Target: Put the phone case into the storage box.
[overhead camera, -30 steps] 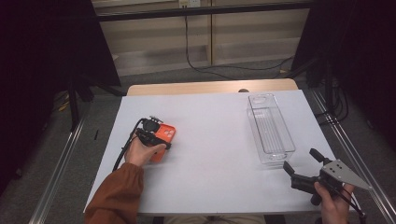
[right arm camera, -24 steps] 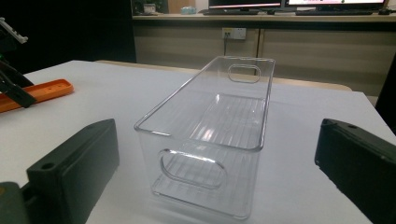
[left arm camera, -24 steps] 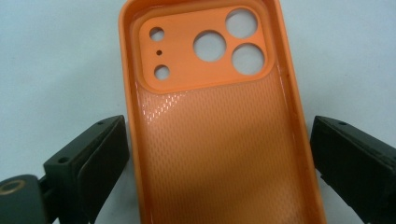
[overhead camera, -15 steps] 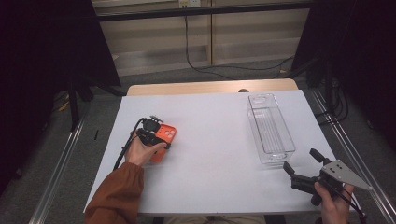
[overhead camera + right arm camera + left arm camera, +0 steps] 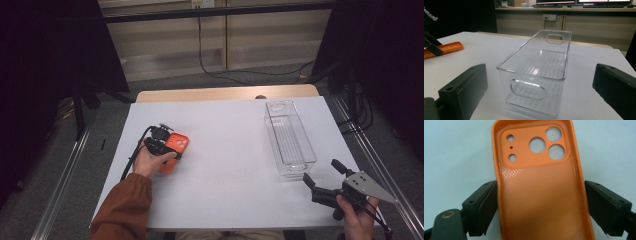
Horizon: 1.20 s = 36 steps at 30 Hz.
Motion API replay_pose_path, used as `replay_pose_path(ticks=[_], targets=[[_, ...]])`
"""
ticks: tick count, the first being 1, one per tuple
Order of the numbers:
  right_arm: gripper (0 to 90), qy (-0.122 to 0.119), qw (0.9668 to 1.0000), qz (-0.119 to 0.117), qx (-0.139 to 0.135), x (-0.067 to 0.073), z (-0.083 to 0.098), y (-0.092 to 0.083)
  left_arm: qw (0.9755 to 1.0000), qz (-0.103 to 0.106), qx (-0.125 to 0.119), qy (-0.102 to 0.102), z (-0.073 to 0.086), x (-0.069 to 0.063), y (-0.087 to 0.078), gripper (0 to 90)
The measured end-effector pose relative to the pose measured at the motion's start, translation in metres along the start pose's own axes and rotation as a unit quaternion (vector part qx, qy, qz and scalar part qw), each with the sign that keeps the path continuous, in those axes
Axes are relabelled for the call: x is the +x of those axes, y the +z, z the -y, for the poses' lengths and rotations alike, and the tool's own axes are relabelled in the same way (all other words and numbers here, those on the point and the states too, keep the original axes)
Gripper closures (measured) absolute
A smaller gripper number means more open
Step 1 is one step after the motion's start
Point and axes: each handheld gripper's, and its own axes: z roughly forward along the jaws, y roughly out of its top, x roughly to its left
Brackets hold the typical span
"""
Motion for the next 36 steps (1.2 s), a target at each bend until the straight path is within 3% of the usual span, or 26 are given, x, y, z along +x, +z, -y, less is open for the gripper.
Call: replay_pose_path(ticks=[8,19,21,27,29,36], targets=[[0.0,-0.001,1.0,0.001,0.0,0.0,0.0,0.0,1.0,0.004,-0.008,0.0,0.001,-0.001,-0.002,15.1],[0.0,-0.002,1.0,0.001,0.001,0.001,0.0,-0.001,0.9989,-0.015,-0.041,0.018,0.001,-0.008,-0.013,15.0],[0.0,-0.001,1.0,0.001,0.001,0.001,0.0,-0.001,0.9983,-0.022,-0.047,0.027,0.001,-0.008,-0.016,15.0],[0.0,0.001,1.0,0.002,0.002,0.0,0.0,-0.001,0.9959,-0.026,-0.084,0.023,0.003,-0.008,-0.024,15.0],[0.0,-0.001,1.0,0.002,0.0,0.0,0.0,0.0,0.9939,-0.033,-0.103,0.023,0.005,-0.01,-0.027,15.0],[0.0,0.0,1.0,0.002,0.0,0.001,0.0,-0.001,0.9911,-0.033,-0.126,0.027,0.012,-0.015,-0.033,15.0]])
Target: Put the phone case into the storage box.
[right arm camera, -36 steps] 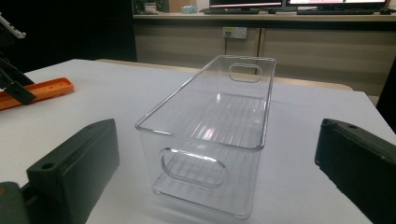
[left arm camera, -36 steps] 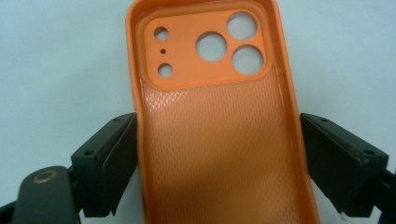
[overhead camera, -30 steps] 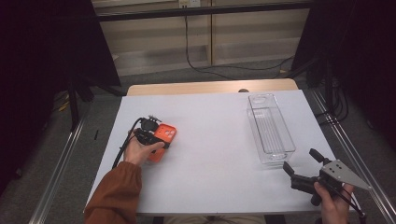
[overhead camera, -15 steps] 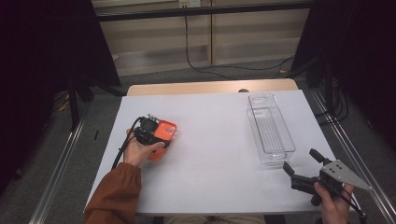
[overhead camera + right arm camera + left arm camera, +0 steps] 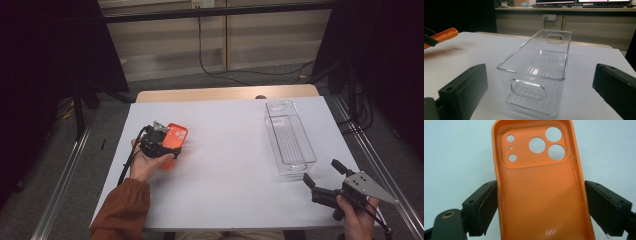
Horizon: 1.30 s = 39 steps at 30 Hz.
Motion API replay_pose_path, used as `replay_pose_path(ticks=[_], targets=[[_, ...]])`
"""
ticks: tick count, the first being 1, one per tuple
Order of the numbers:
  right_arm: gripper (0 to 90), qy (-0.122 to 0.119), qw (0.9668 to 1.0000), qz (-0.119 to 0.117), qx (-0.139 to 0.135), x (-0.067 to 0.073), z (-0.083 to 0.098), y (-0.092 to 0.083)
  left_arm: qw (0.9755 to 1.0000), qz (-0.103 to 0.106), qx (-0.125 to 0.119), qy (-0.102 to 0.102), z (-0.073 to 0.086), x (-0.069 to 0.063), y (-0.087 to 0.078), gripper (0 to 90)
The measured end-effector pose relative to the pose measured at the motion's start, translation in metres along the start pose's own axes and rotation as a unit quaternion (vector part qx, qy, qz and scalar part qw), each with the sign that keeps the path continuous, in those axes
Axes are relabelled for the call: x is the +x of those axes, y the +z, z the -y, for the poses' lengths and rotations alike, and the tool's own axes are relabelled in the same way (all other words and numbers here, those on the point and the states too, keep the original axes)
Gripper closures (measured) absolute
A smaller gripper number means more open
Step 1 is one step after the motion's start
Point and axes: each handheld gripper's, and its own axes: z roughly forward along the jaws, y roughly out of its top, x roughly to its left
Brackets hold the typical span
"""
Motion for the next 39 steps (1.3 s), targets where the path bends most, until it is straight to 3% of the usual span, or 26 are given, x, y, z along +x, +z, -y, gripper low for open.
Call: replay_pose_path(ticks=[5,6,12,16,20,26,39], targets=[[0.0,0.0,1.0,-0.001,0.001,0.0,0.0,0.0,0.9996,-0.001,-0.027,-0.002,0.002,-0.001,-0.002,15.0],[0.0,0.001,1.0,-0.001,0.001,0.0,0.0,0.0,0.9996,0.0,-0.027,0.008,0.002,-0.001,-0.004,15.0],[0.0,-0.001,1.0,0.0,0.0,0.0,0.0,0.0,0.9974,0.007,-0.071,0.006,0.003,-0.004,-0.011,15.0],[0.0,-0.001,1.0,0.0,0.0,0.0,0.0,0.0,0.9965,0.01,-0.08,0.021,0.003,-0.008,-0.013,15.0],[0.0,-0.001,1.0,-0.001,0.0,0.0,0.0,0.0,0.9949,0.007,-0.098,0.021,0.004,-0.011,-0.014,15.0],[0.0,-0.001,1.0,-0.001,0.0,0.0,-0.001,0.002,0.9942,0.01,-0.105,0.023,0.004,-0.017,-0.016,15.0],[0.0,0.001,0.9999,-0.01,-0.003,0.002,-0.002,0.004,0.9911,0.021,-0.118,0.056,0.003,-0.04,-0.02,15.0]])
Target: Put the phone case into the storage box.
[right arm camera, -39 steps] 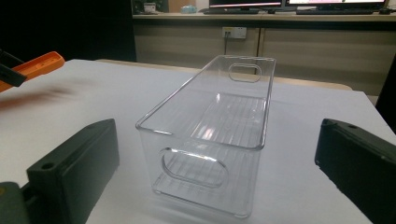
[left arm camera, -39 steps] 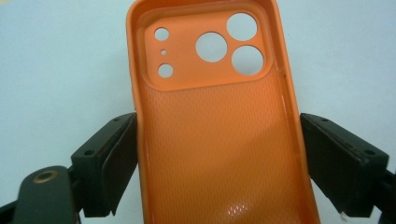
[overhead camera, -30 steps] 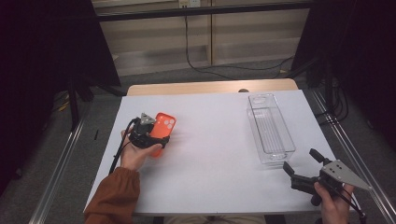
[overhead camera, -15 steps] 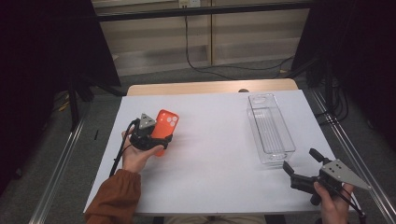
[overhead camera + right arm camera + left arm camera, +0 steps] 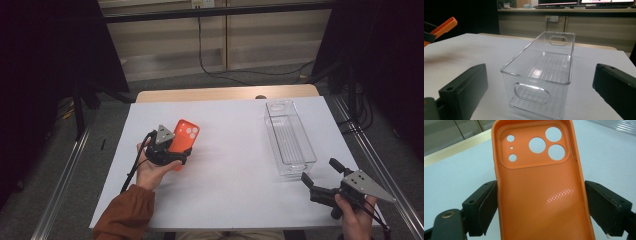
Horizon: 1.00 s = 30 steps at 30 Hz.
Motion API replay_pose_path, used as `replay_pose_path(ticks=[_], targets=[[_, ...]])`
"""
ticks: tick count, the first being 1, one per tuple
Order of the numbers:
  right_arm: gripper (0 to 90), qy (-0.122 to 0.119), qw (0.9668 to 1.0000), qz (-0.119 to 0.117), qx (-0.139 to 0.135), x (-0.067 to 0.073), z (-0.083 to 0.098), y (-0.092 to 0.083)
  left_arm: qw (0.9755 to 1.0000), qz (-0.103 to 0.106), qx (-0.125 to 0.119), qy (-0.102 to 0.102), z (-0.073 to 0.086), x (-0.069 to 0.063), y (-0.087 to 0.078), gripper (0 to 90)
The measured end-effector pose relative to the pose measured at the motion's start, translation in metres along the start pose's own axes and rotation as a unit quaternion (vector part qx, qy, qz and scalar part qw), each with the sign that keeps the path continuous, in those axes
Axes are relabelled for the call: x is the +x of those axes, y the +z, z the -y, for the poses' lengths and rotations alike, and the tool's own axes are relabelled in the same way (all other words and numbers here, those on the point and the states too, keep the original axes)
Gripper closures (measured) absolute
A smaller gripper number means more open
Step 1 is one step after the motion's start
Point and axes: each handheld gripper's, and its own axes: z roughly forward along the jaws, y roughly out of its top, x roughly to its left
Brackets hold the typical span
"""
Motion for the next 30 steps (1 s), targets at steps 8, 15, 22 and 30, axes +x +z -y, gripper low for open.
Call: replay_pose_path(ticks=[8,15,22,30], targets=[[0.0,0.001,0.9999,-0.014,0.001,0.003,-0.002,0.003,0.9998,0.01,-0.01,0.014,-0.006,-0.016,0.002,15.0],[0.0,-0.004,0.9995,-0.032,-0.001,0.008,-0.007,0.007,0.9997,0.011,-0.014,0.018,-0.011,-0.024,0.001,14.9],[0.0,-0.018,0.9981,-0.059,0.001,0.016,-0.011,0.015,0.9991,0.014,-0.013,0.038,-0.013,-0.037,0.001,14.9],[0.0,-0.023,0.9962,-0.084,0.01,0.022,-0.016,0.022,0.9988,0.021,-0.022,0.038,-0.02,-0.05,0.002,14.9]])
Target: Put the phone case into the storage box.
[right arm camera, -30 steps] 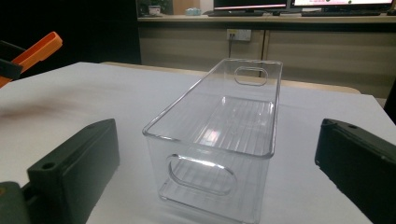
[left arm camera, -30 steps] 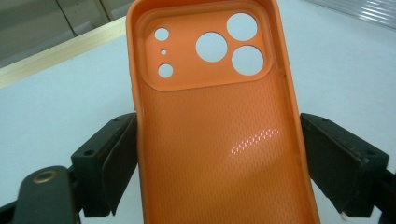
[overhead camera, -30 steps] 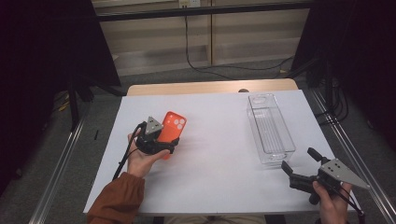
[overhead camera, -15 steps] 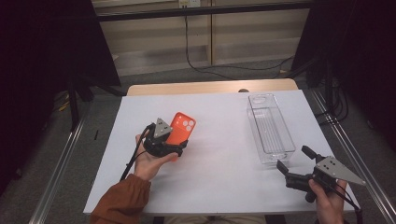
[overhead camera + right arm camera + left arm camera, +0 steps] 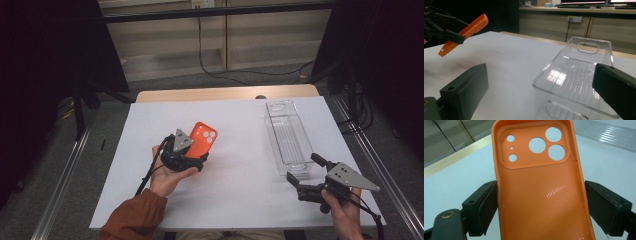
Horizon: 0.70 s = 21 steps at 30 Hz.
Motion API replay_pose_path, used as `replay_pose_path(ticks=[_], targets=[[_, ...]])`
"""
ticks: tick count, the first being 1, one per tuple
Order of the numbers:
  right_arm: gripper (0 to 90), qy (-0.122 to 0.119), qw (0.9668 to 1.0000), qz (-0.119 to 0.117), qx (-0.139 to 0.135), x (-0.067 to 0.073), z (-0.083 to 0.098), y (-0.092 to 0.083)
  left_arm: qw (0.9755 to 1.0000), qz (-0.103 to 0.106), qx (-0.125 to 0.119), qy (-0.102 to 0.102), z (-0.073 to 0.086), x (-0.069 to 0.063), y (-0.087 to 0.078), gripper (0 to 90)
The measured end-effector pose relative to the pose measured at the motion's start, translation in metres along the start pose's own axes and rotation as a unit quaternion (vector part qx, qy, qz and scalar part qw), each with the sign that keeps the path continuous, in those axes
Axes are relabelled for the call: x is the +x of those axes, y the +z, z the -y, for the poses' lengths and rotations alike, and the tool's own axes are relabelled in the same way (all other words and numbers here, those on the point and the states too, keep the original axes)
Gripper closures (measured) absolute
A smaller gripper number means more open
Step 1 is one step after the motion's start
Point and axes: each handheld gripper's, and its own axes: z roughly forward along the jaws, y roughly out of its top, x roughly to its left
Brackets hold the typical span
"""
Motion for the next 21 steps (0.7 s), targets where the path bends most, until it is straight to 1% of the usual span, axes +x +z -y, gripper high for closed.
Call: replay_pose_path(ticks=[1,3,4,5,10,12,14,16,19,21], targets=[[0.0,-0.002,1.0,-0.005,0.003,0.002,0.0,0.002,1.0,0.002,-0.004,0.002,-0.001,-0.003,0.0,14.9],[0.1,-0.005,0.9999,-0.012,0.003,0.005,-0.001,0.005,0.9999,0.004,-0.005,0.016,-0.004,-0.009,0.0,14.9],[0.0,-0.006,0.9998,-0.017,0.004,0.006,-0.002,0.006,0.9998,0.007,-0.009,0.015,-0.005,-0.012,0.0,14.9],[0.1,-0.006,0.9997,-0.021,0.003,0.007,-0.003,0.007,0.9997,0.007,-0.009,0.02,-0.006,-0.014,0.001,14.9],[0.0,-0.008,0.9995,-0.03,0.003,0.007,-0.009,0.013,0.9997,0.007,-0.01,0.021,-0.007,-0.021,0.005,14.9],[0.0,-0.001,0.9992,-0.039,0.006,0.008,-0.011,0.016,0.9996,0.005,-0.011,0.027,-0.007,-0.024,0.007,14.9],[0.1,-0.006,0.9987,-0.051,0.009,0.01,-0.013,0.02,0.9995,0.007,-0.013,0.026,-0.007,-0.027,0.008,14.9],[0.1,-0.008,0.9983,-0.057,0.011,0.011,-0.015,0.024,0.9994,0.009,-0.011,0.031,-0.007,-0.03,0.008,15.0],[0.0,-0.009,0.9977,-0.066,0.011,0.012,-0.018,0.031,0.9993,0.013,-0.012,0.032,-0.007,-0.035,0.007,14.9],[0.0,-0.008,0.9972,-0.073,0.014,0.013,-0.021,0.035,0.9989,0.018,-0.013,0.041,-0.008,-0.04,0.004,14.9]])
